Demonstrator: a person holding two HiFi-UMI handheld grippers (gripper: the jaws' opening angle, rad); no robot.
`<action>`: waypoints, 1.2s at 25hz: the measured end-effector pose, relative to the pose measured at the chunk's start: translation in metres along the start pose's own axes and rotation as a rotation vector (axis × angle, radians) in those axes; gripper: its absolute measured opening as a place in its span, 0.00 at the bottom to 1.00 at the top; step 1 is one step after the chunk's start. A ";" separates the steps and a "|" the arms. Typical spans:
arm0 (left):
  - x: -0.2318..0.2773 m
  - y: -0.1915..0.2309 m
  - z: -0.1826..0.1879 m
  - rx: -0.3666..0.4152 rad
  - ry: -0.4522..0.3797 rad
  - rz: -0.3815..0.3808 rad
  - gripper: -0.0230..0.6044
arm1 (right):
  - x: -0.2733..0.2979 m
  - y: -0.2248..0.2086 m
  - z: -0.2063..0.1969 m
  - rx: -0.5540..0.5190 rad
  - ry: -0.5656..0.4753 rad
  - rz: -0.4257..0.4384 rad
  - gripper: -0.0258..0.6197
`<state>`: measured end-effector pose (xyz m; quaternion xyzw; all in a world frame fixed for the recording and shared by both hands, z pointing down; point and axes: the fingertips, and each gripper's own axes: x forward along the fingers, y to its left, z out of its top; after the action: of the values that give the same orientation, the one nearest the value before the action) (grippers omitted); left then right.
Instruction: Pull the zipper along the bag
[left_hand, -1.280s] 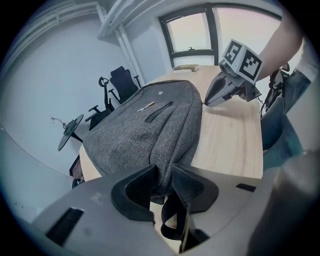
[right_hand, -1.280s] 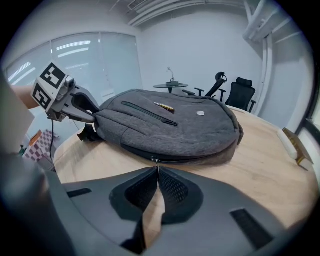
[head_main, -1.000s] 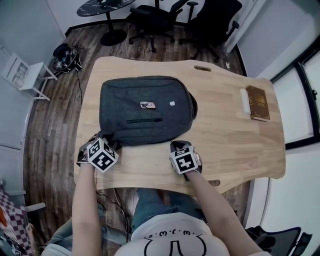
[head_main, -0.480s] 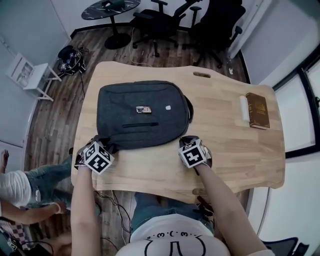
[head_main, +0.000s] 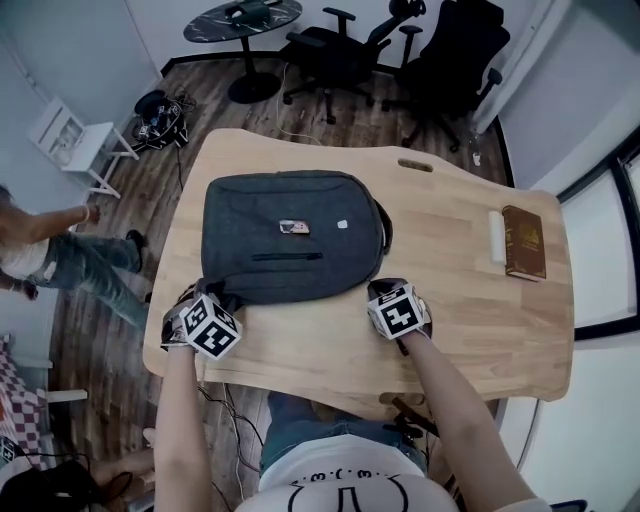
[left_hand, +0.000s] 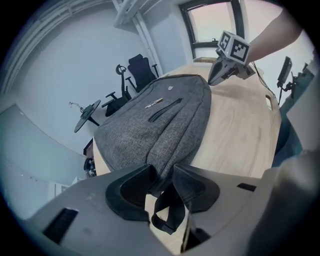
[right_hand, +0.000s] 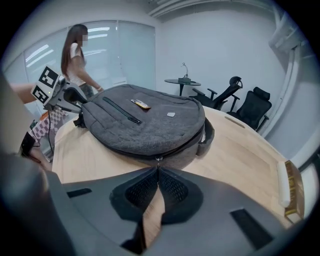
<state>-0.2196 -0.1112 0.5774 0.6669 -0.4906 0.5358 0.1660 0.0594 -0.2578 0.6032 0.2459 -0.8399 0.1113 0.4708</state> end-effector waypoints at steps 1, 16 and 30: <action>-0.002 -0.003 0.002 0.005 0.017 0.010 0.24 | -0.001 0.001 -0.001 0.006 0.000 0.005 0.13; -0.019 -0.112 0.088 0.196 -0.192 -0.163 0.33 | -0.024 0.131 -0.024 0.002 0.047 0.273 0.13; 0.004 -0.175 0.069 0.393 -0.151 -0.283 0.21 | -0.033 0.191 -0.017 0.019 0.024 0.347 0.13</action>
<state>-0.0364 -0.0841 0.6088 0.7863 -0.2899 0.5412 0.0693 -0.0127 -0.0772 0.5928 0.1000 -0.8631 0.2017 0.4521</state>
